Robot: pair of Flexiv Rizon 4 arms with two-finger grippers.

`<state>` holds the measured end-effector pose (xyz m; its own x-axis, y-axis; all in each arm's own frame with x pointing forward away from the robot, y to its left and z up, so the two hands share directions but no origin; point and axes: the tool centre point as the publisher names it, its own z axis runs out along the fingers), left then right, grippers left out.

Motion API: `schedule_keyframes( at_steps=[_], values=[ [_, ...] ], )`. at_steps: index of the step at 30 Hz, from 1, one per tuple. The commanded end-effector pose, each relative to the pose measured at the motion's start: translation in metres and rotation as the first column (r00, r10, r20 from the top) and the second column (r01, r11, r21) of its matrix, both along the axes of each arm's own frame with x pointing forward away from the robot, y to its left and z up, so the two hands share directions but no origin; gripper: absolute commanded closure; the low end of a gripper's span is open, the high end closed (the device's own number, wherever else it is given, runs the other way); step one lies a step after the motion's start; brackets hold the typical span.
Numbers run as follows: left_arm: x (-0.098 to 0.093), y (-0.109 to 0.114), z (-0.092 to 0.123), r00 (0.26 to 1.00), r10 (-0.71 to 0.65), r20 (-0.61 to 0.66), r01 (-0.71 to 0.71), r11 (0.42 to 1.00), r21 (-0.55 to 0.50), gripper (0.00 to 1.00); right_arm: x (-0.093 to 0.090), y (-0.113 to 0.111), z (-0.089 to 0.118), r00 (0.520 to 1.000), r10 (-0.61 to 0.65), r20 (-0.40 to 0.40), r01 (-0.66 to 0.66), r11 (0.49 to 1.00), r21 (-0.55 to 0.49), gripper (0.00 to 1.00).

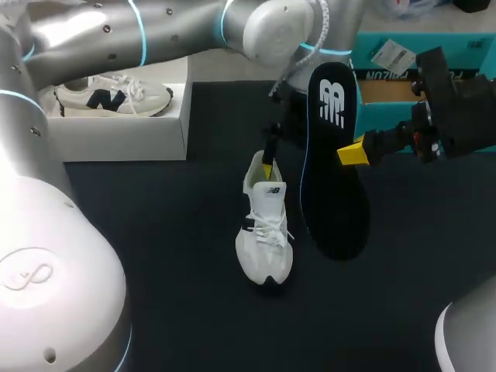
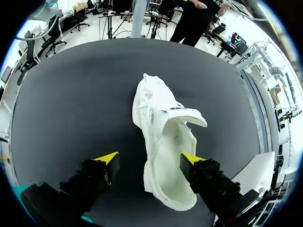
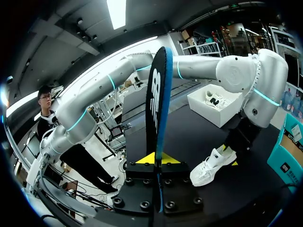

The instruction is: Take the shoe out of the shoebox, open the shoe tongue, remove and reinsert the insole, then place the shoe into the shoebox

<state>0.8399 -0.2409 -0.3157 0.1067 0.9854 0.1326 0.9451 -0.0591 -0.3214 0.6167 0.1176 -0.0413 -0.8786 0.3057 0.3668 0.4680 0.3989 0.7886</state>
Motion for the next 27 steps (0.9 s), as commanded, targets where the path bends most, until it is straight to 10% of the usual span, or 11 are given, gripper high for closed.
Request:
schedule_keyframes(
  at_steps=[1,12,18,27],
  values=[
    [0.002,0.028,0.030,0.998,0.061,-0.005,-0.061,0.966,-0.251,0.00,0.004,0.004,0.000,1.000,0.003,-0.005,-0.003,1.000,-0.004,1.00],
    [0.008,0.039,0.084,0.997,0.078,0.019,-0.055,0.840,-0.540,0.00,0.004,0.004,0.000,1.000,0.003,-0.005,-0.003,1.000,-0.004,1.00],
    [0.006,0.047,0.115,0.993,0.065,0.094,0.010,0.768,-0.641,0.00,0.040,-0.011,0.000,0.979,-0.092,-0.182,0.096,0.995,0.014,1.00],
    [0.007,0.050,0.141,0.989,0.038,0.142,0.075,0.701,-0.709,0.00,0.089,-0.033,0.008,0.966,-0.102,-0.239,0.109,0.994,0.013,1.00]
  ],
)
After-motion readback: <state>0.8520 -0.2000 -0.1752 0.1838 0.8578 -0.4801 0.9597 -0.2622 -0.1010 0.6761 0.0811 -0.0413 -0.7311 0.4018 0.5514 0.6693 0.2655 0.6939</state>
